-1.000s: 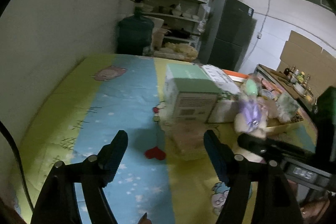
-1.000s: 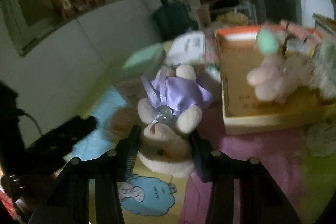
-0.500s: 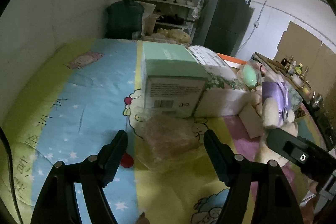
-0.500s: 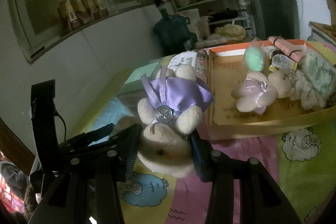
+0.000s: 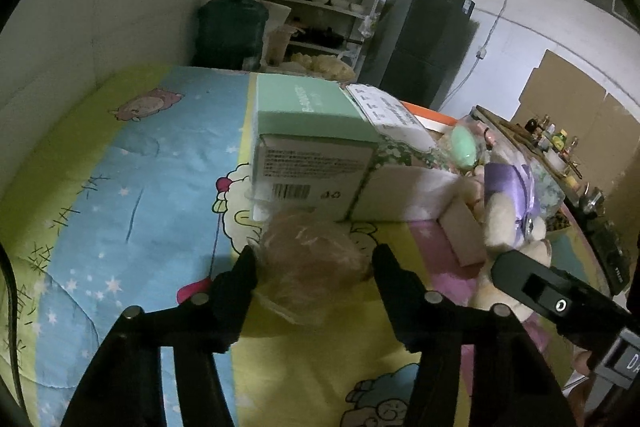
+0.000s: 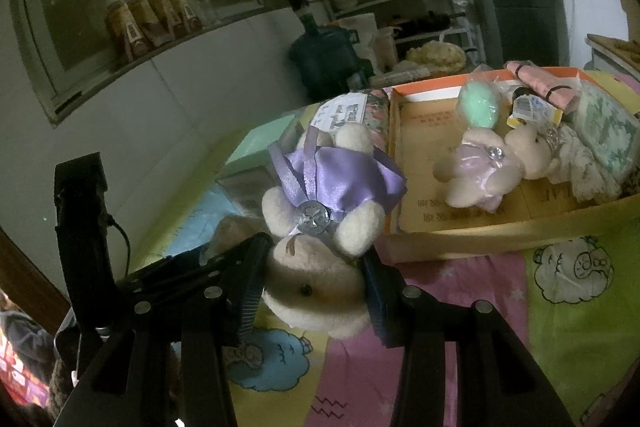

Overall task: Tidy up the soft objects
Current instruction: 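Grasp the clear bag of brown snacks with the left gripper while the right grasps the purple-dressed bear, then carry the snack bag with the left gripper while the right carries the purple-dressed bear over the tray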

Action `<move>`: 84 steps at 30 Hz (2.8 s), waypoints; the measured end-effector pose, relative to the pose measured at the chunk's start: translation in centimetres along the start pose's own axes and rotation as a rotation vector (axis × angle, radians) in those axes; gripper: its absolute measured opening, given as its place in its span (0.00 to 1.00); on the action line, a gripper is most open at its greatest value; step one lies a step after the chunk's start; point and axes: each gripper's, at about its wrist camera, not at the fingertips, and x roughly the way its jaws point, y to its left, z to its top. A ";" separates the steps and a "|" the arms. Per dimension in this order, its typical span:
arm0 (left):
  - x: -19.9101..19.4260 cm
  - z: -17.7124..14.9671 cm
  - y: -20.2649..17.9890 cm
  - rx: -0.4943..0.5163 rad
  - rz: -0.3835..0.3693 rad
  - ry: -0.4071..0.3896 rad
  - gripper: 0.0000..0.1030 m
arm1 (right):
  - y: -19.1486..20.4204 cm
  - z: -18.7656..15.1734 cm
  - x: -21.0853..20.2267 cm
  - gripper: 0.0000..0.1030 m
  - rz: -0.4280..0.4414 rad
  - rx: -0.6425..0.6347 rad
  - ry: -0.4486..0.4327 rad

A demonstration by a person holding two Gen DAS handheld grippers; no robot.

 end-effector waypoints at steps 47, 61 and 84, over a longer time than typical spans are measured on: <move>-5.1 1.6 -6.9 0.080 -0.048 -0.141 0.49 | -1.9 0.5 -4.8 0.45 -0.035 0.000 -0.098; -4.2 2.6 -11.7 0.135 -0.086 -0.156 0.49 | -5.6 1.3 -7.4 0.45 -0.070 0.045 -0.145; 0.1 5.8 -19.1 0.204 -0.101 -0.137 0.49 | -12.8 3.2 -9.7 0.45 -0.120 0.108 -0.194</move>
